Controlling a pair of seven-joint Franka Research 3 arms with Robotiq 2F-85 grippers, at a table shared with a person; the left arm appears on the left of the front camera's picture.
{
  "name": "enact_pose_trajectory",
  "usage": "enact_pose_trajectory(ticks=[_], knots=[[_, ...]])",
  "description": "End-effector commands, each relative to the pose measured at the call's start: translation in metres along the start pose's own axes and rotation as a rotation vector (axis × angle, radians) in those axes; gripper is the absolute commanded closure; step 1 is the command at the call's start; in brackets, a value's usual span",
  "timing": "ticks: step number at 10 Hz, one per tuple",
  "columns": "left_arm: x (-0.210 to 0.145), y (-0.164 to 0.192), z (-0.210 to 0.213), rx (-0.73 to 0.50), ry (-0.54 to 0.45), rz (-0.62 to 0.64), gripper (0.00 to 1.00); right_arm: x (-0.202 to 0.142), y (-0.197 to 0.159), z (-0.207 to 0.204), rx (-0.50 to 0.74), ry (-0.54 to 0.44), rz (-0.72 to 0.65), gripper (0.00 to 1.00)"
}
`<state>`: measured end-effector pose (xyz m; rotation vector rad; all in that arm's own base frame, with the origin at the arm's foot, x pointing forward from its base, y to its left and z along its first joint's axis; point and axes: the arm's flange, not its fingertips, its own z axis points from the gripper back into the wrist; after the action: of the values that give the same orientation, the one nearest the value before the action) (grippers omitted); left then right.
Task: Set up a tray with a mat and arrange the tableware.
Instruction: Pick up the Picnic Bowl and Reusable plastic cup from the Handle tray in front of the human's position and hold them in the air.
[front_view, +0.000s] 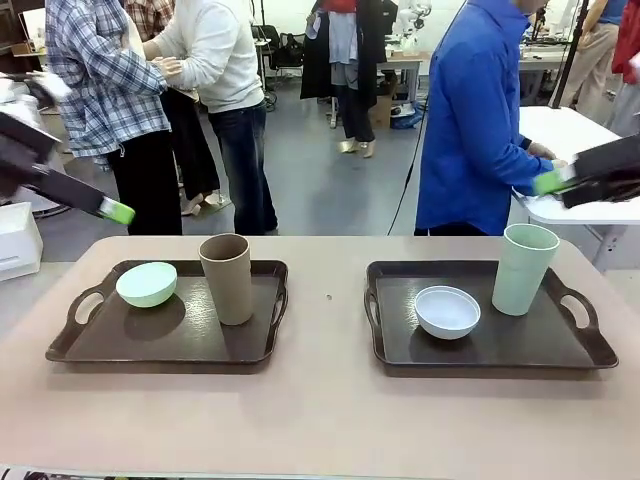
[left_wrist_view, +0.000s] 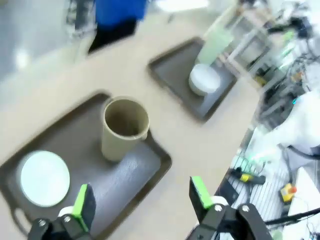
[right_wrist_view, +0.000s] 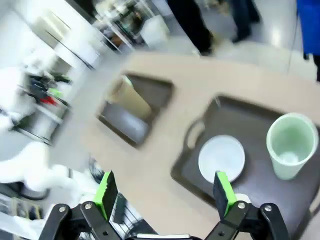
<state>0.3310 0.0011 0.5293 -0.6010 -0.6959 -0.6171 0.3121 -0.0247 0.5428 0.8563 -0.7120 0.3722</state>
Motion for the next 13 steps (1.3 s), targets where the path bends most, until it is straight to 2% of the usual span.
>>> enact_pose_trajectory(ticks=[1, 2, 3, 4, 7, 9, 13], knots=[[-0.105, 0.017, -0.002, -0.346, -0.22, 0.034, 0.0, -0.136, -0.032, 0.027, 0.29, -0.143, -0.011, 0.0], [-0.111, 0.032, -0.004, -0.401, -0.279, 0.094, 0.0, -0.147, -0.048, 0.044, 0.335, -0.191, -0.049, 0.0], [-0.124, 0.051, -0.007, -0.445, -0.29, 0.177, 0.0, -0.159, -0.066, 0.058, 0.352, -0.204, -0.124, 0.0], [-0.133, 0.065, -0.014, -0.468, -0.288, 0.252, 0.0, -0.169, -0.083, 0.062, 0.363, -0.165, -0.223, 0.0], [-0.152, 0.088, -0.042, -0.493, -0.187, 0.408, 0.0, -0.185, -0.112, 0.051, 0.329, 0.128, -0.438, 0.0], [-0.159, 0.097, -0.051, -0.506, -0.146, 0.472, 0.0, -0.185, -0.12, 0.05, 0.301, 0.194, -0.503, 0.0], [-0.17, 0.069, -0.027, -0.43, -0.144, 0.442, 0.0, -0.174, -0.12, 0.047, 0.278, 0.205, -0.479, 0.0]])
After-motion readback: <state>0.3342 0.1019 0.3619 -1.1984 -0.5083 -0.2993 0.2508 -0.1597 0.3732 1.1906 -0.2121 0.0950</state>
